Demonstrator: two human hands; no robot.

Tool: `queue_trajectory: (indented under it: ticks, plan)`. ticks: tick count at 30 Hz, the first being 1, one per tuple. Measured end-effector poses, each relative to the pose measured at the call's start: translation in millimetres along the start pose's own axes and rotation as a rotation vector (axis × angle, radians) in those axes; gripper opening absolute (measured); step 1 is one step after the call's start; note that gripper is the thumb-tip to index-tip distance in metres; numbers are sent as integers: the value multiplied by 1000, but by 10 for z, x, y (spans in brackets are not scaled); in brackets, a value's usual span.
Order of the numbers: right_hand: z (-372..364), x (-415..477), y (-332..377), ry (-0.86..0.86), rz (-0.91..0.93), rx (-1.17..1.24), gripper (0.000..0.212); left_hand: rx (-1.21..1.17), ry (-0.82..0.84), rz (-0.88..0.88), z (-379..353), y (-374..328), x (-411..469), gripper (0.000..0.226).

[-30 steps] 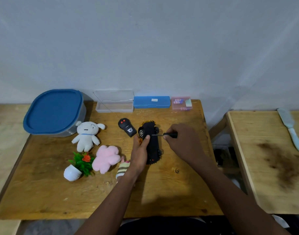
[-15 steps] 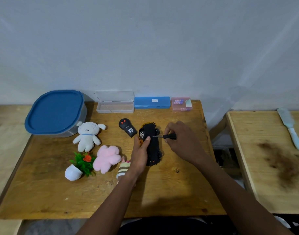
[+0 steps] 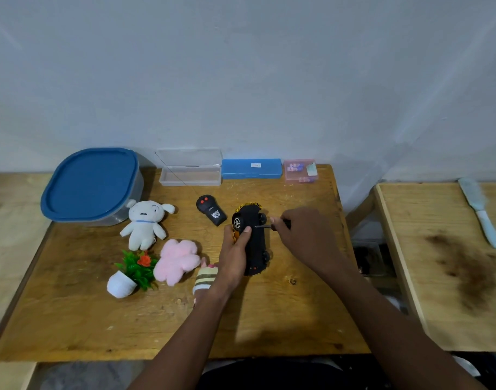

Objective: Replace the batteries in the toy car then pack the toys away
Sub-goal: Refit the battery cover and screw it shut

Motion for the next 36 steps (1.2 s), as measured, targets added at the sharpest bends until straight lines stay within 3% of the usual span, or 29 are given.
queue_trajectory:
  ticks: [2,5,9,14,18,21,26,29,34,36]
  plan:
    - [-5,-6,-8,38,-3,15,41,1,2,0,-3,2,0,10]
    - [6,-22,-35,75,2,146,17,-2,11,0,3,-2,-7,13]
    - [20,-13,-36,93,47,186,23,-12,16,1,-9,-1,-2,12]
    - [21,10,-54,48,20,157,7,1,19,-3,-29,-18,-11,10]
    - [31,-3,-45,-10,-30,64,33,16,28,-6,-28,-27,-35,13]
    - [-10,-8,-38,52,-65,27,42,22,35,-24,-29,-36,-46,16]
    - [-37,-44,-64,106,-65,179,17,36,35,-33,1,-30,-45,12]
    - [-37,-46,-35,102,9,209,24,39,35,-27,2,-27,-41,12]
    - [-42,-23,-27,43,9,194,7,44,31,-27,6,-58,-57,16]
    - [-24,-22,-23,5,6,107,17,51,29,-28,4,-73,-65,19]
Point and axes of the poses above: each hand's wrist, its own x-axis towards the middle knuckle, its own z-axis out of the back of the hand, y = z × x, the point moved 2 cm from there along x, towards the middle knuckle, and after that the axes turned 11 degrees about -x, right-handed, at the moved point
